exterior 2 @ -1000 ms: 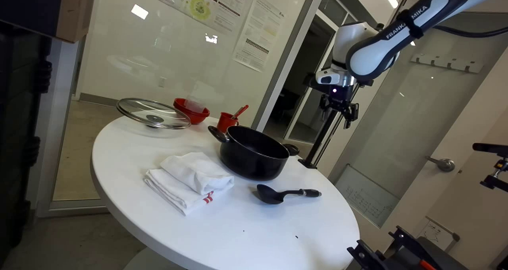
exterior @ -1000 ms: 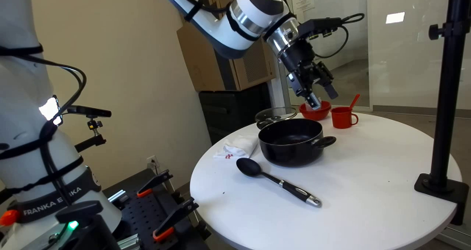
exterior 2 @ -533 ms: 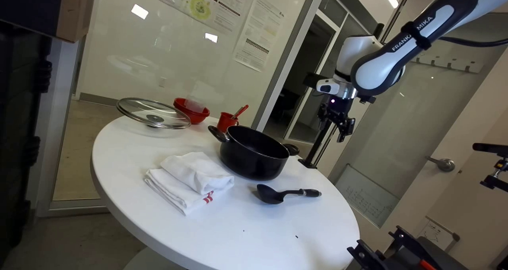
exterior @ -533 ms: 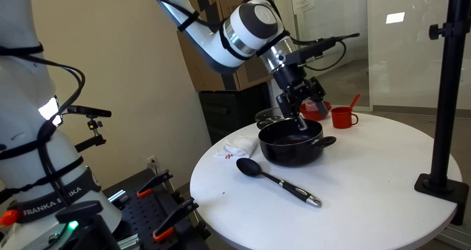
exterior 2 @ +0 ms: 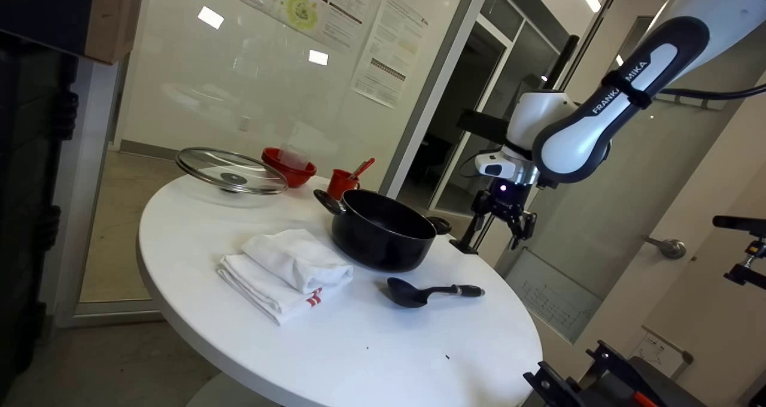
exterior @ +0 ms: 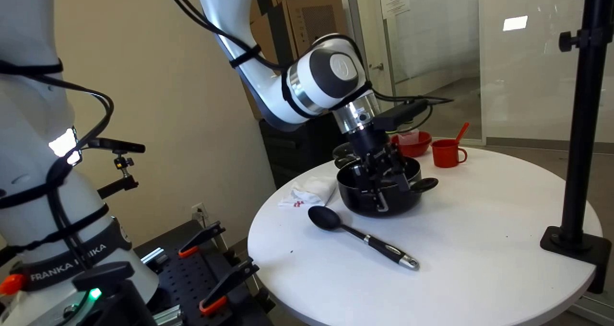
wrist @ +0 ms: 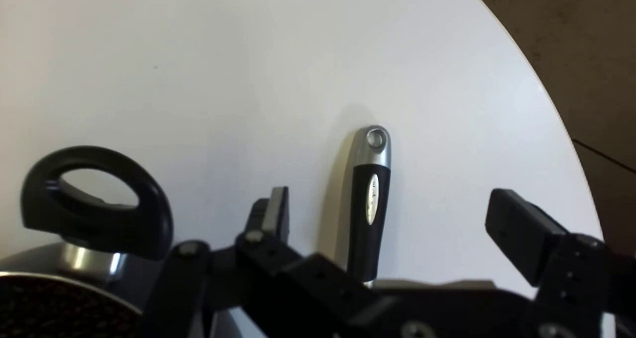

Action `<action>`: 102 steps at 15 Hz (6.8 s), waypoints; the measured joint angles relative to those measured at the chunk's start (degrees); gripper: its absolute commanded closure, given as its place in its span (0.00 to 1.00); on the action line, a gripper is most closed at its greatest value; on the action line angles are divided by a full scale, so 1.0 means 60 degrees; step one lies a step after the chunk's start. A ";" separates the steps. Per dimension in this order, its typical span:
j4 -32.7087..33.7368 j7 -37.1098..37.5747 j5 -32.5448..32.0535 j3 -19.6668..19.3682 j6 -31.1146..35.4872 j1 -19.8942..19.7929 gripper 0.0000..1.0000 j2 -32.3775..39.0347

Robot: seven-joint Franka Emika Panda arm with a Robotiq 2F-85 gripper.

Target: Put the spoon in the pot

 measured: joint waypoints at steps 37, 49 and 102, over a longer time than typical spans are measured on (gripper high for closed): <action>0.0863 0.1235 0.0461 0.0381 0.1477 -0.0647 0.26 0.2672; 0.0854 0.0475 0.0796 0.0710 0.1926 -0.1337 0.93 0.2686; 0.2482 0.7013 -0.8293 0.1097 -0.5534 0.2778 0.93 -0.0132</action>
